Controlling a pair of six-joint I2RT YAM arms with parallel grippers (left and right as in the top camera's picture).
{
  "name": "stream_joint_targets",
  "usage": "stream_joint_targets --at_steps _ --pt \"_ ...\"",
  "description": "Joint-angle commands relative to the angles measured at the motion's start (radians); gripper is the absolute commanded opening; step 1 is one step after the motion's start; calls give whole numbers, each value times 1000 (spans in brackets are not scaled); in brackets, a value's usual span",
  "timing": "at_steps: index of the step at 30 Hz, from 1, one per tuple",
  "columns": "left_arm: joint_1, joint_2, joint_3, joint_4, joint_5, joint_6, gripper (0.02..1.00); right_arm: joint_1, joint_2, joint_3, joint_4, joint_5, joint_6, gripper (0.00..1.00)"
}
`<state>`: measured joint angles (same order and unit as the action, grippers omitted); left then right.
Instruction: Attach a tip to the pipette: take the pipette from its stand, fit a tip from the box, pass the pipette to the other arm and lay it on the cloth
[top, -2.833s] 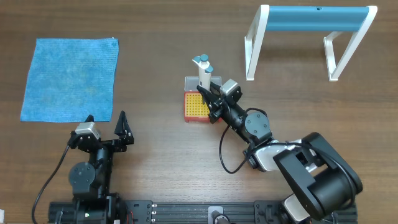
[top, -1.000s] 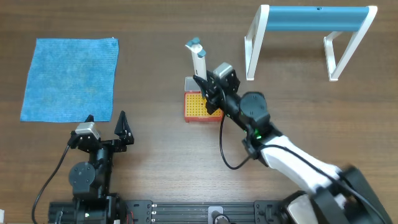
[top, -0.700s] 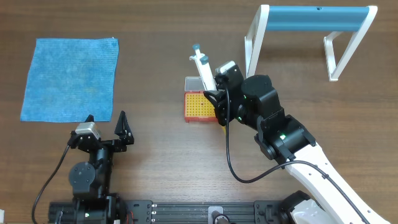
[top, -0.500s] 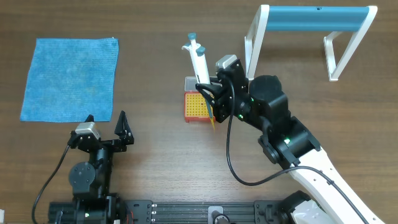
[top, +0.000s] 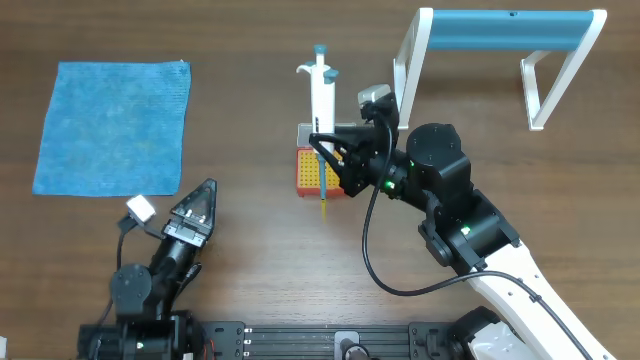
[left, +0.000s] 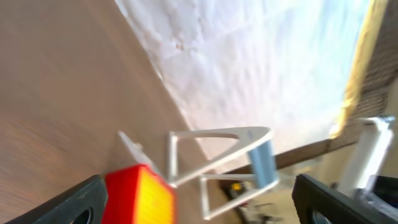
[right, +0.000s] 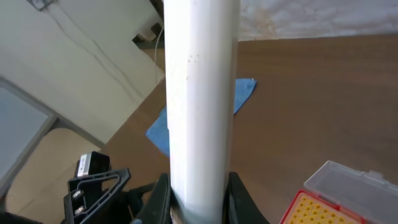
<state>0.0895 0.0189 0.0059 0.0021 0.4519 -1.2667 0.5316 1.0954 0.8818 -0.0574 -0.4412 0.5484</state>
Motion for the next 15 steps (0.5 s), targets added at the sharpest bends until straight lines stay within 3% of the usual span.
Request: stream_joint_targets --at_steps 1,5,9,12,15 --pt "2 61 1 228 221 -193 961 6 -10 11 7 -103 44 80" --pt "2 302 129 434 427 -186 958 6 -10 11 7 -103 70 80" --pt "2 680 432 435 733 40 961 6 -9 11 7 -103 80 80" --pt "-1 926 610 453 899 147 958 6 -9 11 8 -105 80 80" --pt "-61 1117 705 601 914 145 958 6 -7 11 15 -168 81 77"
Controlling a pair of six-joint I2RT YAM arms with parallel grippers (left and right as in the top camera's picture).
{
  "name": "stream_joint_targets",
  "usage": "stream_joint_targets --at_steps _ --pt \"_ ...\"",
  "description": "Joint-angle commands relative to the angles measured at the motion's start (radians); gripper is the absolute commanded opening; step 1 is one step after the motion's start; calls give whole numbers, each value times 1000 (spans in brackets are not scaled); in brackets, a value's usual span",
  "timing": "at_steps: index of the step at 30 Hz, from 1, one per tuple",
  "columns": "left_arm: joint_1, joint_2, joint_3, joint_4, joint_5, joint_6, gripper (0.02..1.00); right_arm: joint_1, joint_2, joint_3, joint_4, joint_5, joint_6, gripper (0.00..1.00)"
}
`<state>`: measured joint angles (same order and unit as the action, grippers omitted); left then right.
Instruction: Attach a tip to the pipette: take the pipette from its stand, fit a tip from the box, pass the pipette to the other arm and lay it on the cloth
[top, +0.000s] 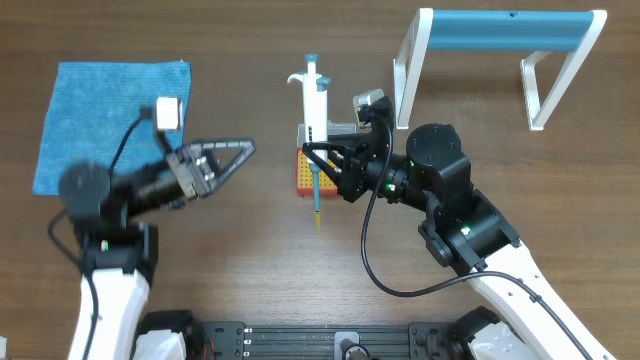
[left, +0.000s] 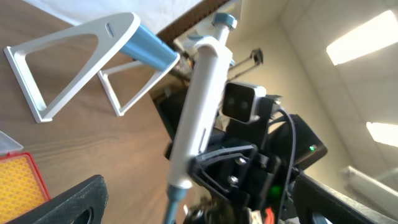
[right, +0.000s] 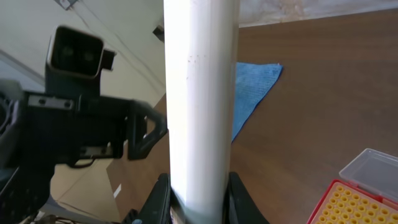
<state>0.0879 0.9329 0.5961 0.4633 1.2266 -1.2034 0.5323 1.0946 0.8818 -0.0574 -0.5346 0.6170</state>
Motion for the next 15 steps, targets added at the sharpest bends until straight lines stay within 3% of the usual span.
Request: stream_joint_targets --at_steps 1,5,10,11,12,13,14,15 --pt "-90 245 140 182 136 75 958 5 -6 11 14 -91 20 82" --pt "-238 395 243 275 58 79 961 6 -6 11 18 -133 73 80" --pt "-314 467 282 319 -2 79 952 6 -6 11 18 -172 76 80" --pt "-315 467 282 319 -13 78 838 6 -6 11 18 -185 75 82" --pt "-316 467 282 319 -34 78 218 6 -6 11 18 -185 75 80" --pt "-316 467 282 319 -50 75 27 6 -6 11 18 -185 75 80" --pt "-316 467 282 318 -66 75 27 6 -6 11 18 -185 75 163" --pt "-316 467 282 317 -89 76 27 6 -6 11 18 -185 75 730"
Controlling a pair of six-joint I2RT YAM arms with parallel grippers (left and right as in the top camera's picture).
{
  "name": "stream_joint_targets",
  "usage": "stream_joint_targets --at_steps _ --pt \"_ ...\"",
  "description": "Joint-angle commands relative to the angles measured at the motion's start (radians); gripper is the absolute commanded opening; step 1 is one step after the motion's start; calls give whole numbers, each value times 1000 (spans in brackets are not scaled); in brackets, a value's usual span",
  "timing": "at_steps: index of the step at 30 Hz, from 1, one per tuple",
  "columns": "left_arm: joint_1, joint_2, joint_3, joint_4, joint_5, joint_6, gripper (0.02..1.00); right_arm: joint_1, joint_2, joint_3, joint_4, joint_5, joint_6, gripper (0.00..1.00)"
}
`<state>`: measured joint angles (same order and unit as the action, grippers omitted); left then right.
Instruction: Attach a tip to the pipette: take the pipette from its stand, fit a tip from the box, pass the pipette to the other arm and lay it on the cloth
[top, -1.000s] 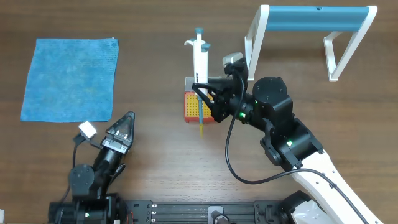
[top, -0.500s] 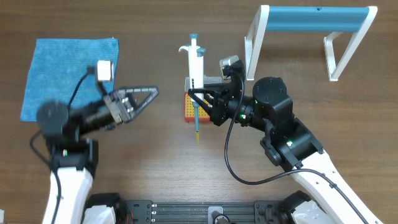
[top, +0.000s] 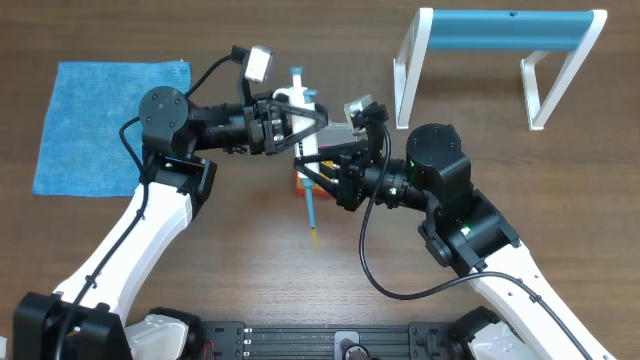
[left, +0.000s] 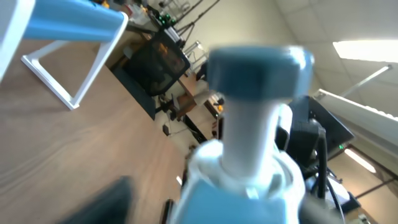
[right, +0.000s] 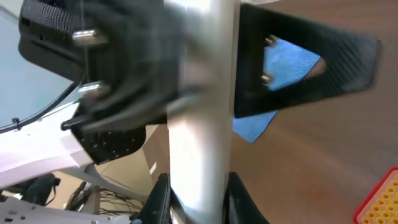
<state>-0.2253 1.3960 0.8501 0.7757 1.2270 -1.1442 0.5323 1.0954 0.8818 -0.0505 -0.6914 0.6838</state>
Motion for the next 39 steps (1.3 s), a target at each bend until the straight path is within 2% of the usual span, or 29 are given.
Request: stream_joint_targets --at_steps 1,3,5,6,8,10,11,12,13,14,16,17,19,21,22,23,26,28,30,31,32,34,39 --pt "5 4 27 -11 -116 17 27 6 -7 11 10 -28 8 746" --pt "39 4 27 -122 -156 57 27 5 -7 11 2 -28 8 748" --pt "90 4 27 -398 -232 201 27 1 -7 11 0 -27 3 750" --pt "118 4 27 -590 -318 302 27 -12 -7 11 -4 -28 3 752" --pt "191 4 27 -994 -594 475 27 -69 -7 11 -32 -27 -27 759" --pt "281 4 42 -1224 -719 553 27 -160 -7 11 -105 -2 -76 761" --pt "327 4 72 -1312 -734 604 27 -189 -7 13 -150 42 -94 763" --pt "367 4 117 -1391 -770 657 27 -209 -7 16 -203 100 -117 766" --pt "404 4 187 -1493 -838 718 27 -225 -7 33 -320 227 -151 768" --pt "451 9 314 -1627 -937 806 25 -229 -7 66 -483 428 -162 768" --pt "520 70 556 -1822 -1069 947 27 -229 -7 132 -679 757 -162 770" --pt "552 127 670 -1906 -1122 992 27 -229 -7 158 -726 883 -162 774" --pt "601 299 927 -2069 -1220 1081 25 -231 -7 196 -753 1072 -163 774" --pt "612 482 1168 -2171 -1332 1125 25 -231 -7 199 -756 1092 -163 776" --pt "611 604 1323 -2203 -1421 1154 25 -231 -5 199 -774 1092 -162 781" --pt "607 686 1422 -2217 -1452 1181 25 -231 -5 199 -797 1093 -162 781" --pt "605 881 1596 -2185 -1467 1242 27 -231 -5 199 -893 1119 -162 785" --pt "599 969 1603 -2116 -1468 1350 27 -231 -5 199 -923 1122 -160 790" --pt "595 1010 1603 -2077 -1467 1399 25 -231 -5 199 -914 1122 -117 796" --pt "594 1030 1603 -2052 -1457 1429 27 -231 -5 199 -905 1122 -92 958" --pt "594 1048 1601 -2031 -1421 1486 25 -231 -5 199 -898 1121 -74 961" --pt "598 1069 1601 -2033 -1334 1506 25 -231 -5 199 -898 1121 -45 961" --pt "603 1153 1596 -2043 -1270 1505 25 -230 -4 199 -883 1122 -7 961"
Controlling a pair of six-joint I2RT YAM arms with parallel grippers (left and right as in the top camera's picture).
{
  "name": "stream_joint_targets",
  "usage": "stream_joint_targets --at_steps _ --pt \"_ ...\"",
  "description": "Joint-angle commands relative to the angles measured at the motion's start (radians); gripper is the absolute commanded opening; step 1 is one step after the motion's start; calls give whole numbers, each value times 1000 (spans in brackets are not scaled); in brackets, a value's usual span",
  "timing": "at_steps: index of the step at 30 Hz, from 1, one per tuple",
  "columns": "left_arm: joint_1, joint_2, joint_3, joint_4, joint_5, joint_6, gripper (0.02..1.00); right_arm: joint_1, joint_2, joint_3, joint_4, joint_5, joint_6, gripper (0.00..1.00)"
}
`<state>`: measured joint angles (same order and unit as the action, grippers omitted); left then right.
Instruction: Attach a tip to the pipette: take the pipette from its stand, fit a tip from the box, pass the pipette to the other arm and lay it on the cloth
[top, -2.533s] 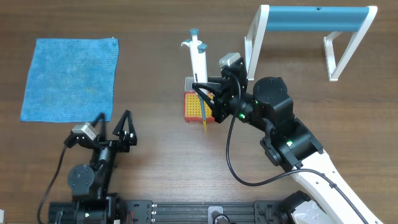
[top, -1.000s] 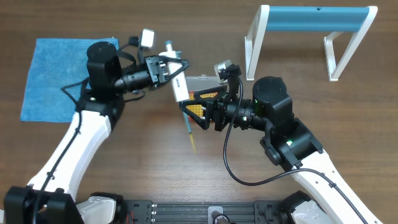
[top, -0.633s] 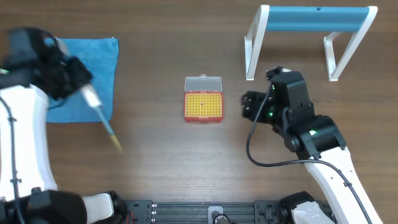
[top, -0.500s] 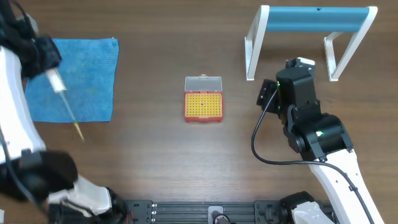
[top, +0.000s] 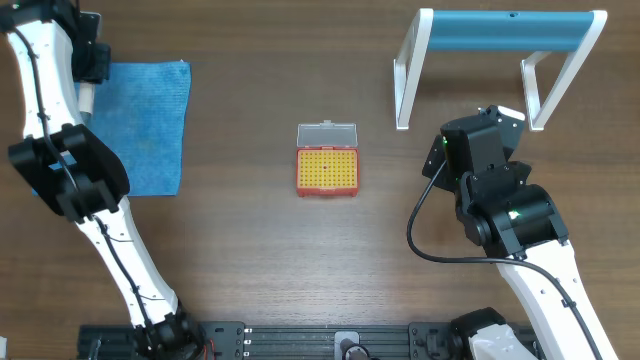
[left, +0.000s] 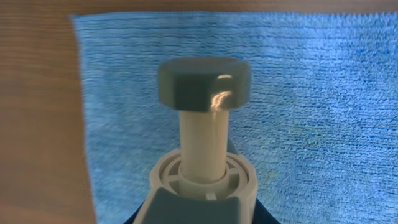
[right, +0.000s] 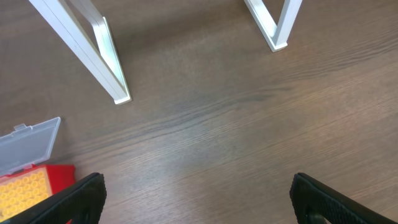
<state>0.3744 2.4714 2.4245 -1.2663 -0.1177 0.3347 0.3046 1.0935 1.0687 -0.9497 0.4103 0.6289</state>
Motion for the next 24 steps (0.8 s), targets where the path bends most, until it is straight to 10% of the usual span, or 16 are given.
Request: stream_joint_targets --at_steps 1,18,24 --pt "2 95 22 0 74 26 27 -2 -1 12 19 20 48 961" --pt "5 173 22 16 85 8 29 -2 43 12 73 20 48 963" --pt "4 166 23 28 85 -43 621 -3 43 12 73 20 48 963"
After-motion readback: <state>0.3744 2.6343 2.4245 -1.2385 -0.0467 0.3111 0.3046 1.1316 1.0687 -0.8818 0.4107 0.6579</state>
